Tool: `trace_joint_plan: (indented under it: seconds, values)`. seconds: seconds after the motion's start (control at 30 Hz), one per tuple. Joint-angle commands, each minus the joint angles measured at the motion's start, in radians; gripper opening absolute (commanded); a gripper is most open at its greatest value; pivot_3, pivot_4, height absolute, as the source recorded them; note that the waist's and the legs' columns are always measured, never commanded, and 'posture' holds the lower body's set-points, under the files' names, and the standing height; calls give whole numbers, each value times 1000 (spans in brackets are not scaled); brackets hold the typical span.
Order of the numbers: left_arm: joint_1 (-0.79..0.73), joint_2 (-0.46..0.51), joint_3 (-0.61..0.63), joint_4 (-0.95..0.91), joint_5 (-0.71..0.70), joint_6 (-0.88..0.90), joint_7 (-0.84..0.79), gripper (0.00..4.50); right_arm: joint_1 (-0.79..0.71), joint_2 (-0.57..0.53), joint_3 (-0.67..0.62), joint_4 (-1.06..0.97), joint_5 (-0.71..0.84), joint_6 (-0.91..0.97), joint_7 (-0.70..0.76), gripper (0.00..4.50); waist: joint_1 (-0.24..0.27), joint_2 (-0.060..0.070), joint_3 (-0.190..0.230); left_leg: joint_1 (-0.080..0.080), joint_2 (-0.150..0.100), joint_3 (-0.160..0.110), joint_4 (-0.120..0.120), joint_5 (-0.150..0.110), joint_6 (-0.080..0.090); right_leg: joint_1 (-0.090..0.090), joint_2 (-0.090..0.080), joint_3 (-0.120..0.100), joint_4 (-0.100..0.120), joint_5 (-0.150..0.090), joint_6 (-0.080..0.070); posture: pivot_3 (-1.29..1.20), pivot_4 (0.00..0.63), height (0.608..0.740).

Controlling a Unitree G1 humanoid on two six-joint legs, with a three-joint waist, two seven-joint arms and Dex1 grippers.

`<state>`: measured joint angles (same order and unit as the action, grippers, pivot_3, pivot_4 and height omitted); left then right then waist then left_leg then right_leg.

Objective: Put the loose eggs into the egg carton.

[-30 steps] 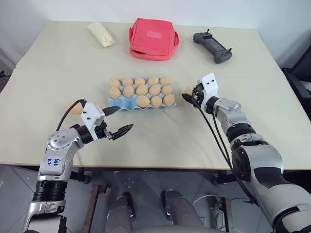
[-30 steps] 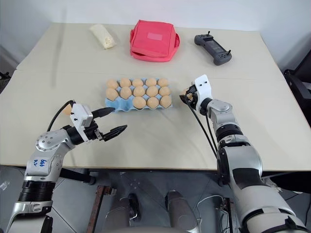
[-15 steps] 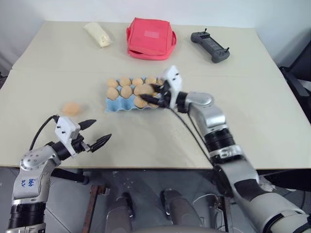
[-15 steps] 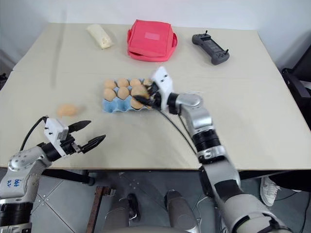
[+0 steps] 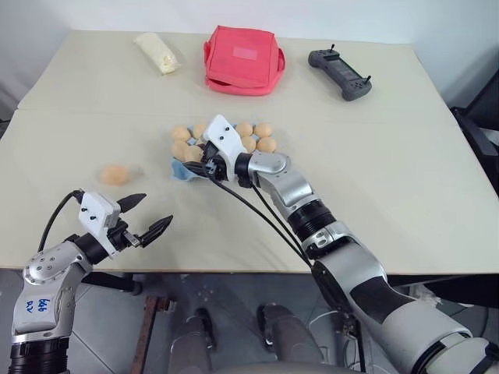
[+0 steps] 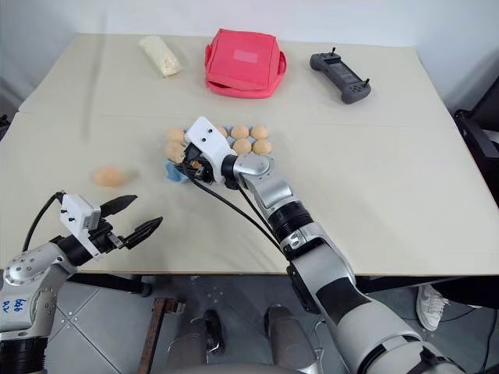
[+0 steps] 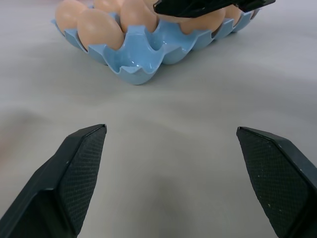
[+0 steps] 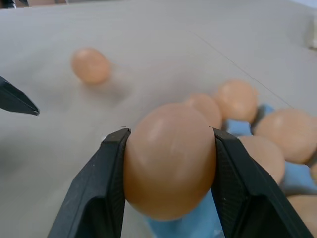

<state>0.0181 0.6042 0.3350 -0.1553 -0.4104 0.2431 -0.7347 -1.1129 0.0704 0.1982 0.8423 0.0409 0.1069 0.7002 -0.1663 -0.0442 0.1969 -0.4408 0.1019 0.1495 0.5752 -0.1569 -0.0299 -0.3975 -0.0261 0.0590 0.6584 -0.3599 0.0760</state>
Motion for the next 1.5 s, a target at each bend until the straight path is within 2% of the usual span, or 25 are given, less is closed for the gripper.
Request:
trace_joint_plan:
  seconds: [0.03,0.13,0.17,0.3,0.4,0.53,0.67,0.8,0.93,1.0,1.1,1.2,1.33,1.4,1.5]
  values:
    - [4,0,11,-54,-23,5,7,4500,-31,8,-28,-13,28,-38,45,3295,-1,0,0,0,0,0,0,0,0,0,0,0,0,0,0,0,150,740]
    - [1,2,9,-64,-23,11,8,4500,4,-15,-27,-97,48,-23,111,4356,0,0,0,0,0,0,0,0,0,0,1,0,1,0,0,0,150,740]
    - [0,3,10,-67,-24,14,7,4500,30,-34,-28,-154,64,-16,147,4470,1,0,0,0,0,0,1,0,0,0,1,0,1,0,0,0,150,740]
    - [1,8,15,-63,-24,15,2,4500,149,-131,-30,-355,111,11,258,4470,12,0,0,0,1,-1,2,0,0,1,0,-1,1,0,0,0,150,740]
    - [19,13,34,-35,-20,10,1,4500,264,-246,-96,-448,175,-52,332,4470,29,0,0,1,0,-1,2,0,1,2,-2,-1,1,0,0,0,150,740]
    - [46,10,97,18,-15,-12,32,4500,345,-355,-160,-467,227,-99,388,4470,31,0,0,1,0,-1,2,-1,1,2,-2,-1,0,0,0,0,150,740]
    - [102,5,173,57,-20,-40,51,4500,421,-448,-176,-499,315,-83,572,4470,20,0,0,3,1,-1,1,-1,1,3,-1,0,0,-1,-2,0,150,740]
    - [158,-25,267,85,-57,-47,86,4500,499,-543,-162,-486,305,-151,705,4470,28,0,0,3,3,-3,1,-1,0,3,0,0,0,-3,-5,0,150,740]
    - [182,-51,302,71,-60,-69,112,4500,523,-560,-187,-500,316,-112,665,4470,27,0,0,3,2,-3,3,-1,1,4,-1,0,0,-3,-5,0,150,740]
    - [189,-56,289,52,-65,-52,107,4500,531,-553,-203,-512,329,-101,639,4470,27,0,0,3,2,-4,4,-1,1,5,-1,1,0,-3,-6,0,150,740]
    - [178,-59,268,38,-66,-37,118,4500,546,-547,-218,-556,359,-78,613,4470,28,0,0,3,0,-4,4,-1,1,5,-4,1,0,-8,-16,0,150,740]
    - [130,-50,242,41,-75,-14,130,4500,560,-544,-224,-603,374,-61,576,4470,29,0,0,3,0,-4,4,-1,1,6,-5,1,0,-8,-16,0,150,740]
    - [38,-38,194,63,-62,-4,138,4500,570,-544,-222,-628,377,-48,547,4470,33,0,0,3,0,-5,4,-1,2,6,-4,1,0,-6,-12,0,150,740]
    - [-72,-36,161,123,-39,-6,171,4500,572,-539,-218,-632,373,-50,536,4470,40,0,0,3,0,-5,3,-1,2,6,-4,0,0,-2,-5,0,150,740]
    - [-223,-32,124,222,-6,-22,206,4500,568,-530,-211,-634,369,-57,527,4470,56,0,0,3,-1,-5,4,-1,2,5,-1,0,1,-2,-4,0,150,740]
